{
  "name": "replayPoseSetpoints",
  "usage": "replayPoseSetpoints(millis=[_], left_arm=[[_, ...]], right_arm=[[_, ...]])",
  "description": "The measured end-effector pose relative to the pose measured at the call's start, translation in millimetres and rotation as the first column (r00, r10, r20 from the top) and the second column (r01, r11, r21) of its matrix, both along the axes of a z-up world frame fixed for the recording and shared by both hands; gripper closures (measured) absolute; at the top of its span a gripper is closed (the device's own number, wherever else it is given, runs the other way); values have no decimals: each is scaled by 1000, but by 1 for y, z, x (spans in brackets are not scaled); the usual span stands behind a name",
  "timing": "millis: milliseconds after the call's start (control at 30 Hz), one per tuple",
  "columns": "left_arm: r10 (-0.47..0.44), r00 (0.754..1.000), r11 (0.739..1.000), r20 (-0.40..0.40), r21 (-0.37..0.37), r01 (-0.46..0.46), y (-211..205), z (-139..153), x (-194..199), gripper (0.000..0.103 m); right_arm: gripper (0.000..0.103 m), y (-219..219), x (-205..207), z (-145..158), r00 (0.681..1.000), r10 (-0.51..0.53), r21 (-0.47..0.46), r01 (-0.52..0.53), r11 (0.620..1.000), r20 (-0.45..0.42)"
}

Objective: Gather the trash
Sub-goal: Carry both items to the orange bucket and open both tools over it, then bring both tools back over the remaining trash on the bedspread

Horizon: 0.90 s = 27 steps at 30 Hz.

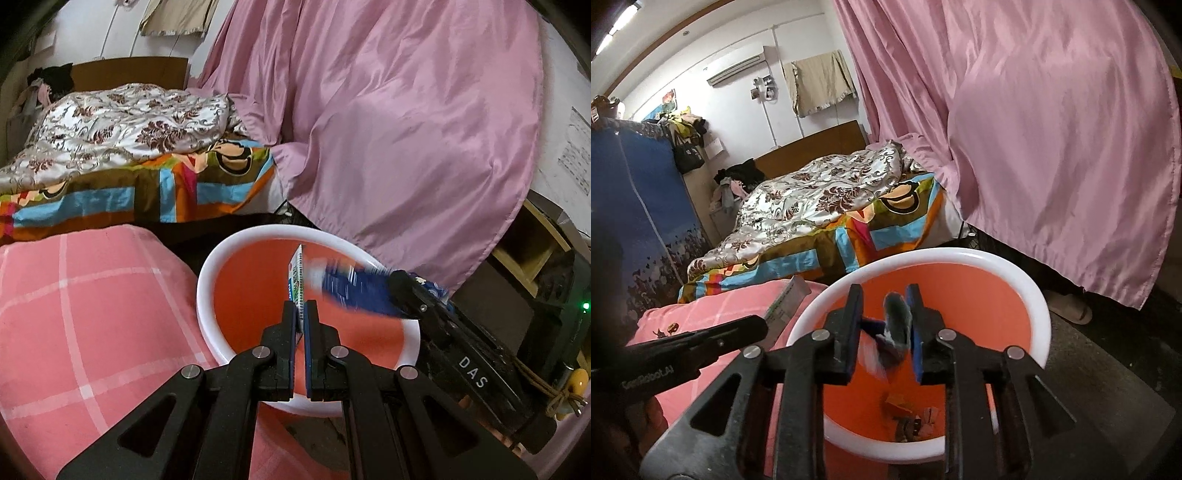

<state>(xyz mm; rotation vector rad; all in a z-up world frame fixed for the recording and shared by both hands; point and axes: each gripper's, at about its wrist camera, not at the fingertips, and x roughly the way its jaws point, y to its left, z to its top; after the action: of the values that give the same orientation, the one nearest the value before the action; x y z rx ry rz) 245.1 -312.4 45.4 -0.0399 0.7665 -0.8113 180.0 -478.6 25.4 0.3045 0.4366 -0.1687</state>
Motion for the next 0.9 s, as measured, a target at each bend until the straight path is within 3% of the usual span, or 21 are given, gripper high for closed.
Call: replayPoseSetpoints(millis=[267,333,467,567,633,767,833,900], left_arm=[[18,999,1000,-33,15,-18,-1,-9,4,97],[26,999,1000,-39,7,-26,2,-9,5,94],[51,998,998,-33,-21,-52,11,-6,5,77],[86,996,996,-12,-30,-87,20,0,5,76],[113,994,993,7,-37,-112,29,6,3,74],[180,982,982,62,-65,-176,54,19,-2,58],[209,973,977,95,-76,-202,65,26,-5,58],[256,956,965,143,-91,-245,81,35,-9,57]], right_arm=[[64,-1,-3,1,1000,-13,4,13,1000,2],[61,1,-2,3,1000,-12,1,12,1000,7],[56,4,-1,5,1000,-7,-7,7,1000,21],[51,8,-1,10,999,-2,-16,2,1000,45],[44,14,-1,15,998,7,-27,-5,1000,67],[27,29,0,23,994,31,-46,-26,999,108],[17,38,-1,28,990,47,-57,-40,998,133],[14,47,-2,34,983,70,-67,-59,996,170]])
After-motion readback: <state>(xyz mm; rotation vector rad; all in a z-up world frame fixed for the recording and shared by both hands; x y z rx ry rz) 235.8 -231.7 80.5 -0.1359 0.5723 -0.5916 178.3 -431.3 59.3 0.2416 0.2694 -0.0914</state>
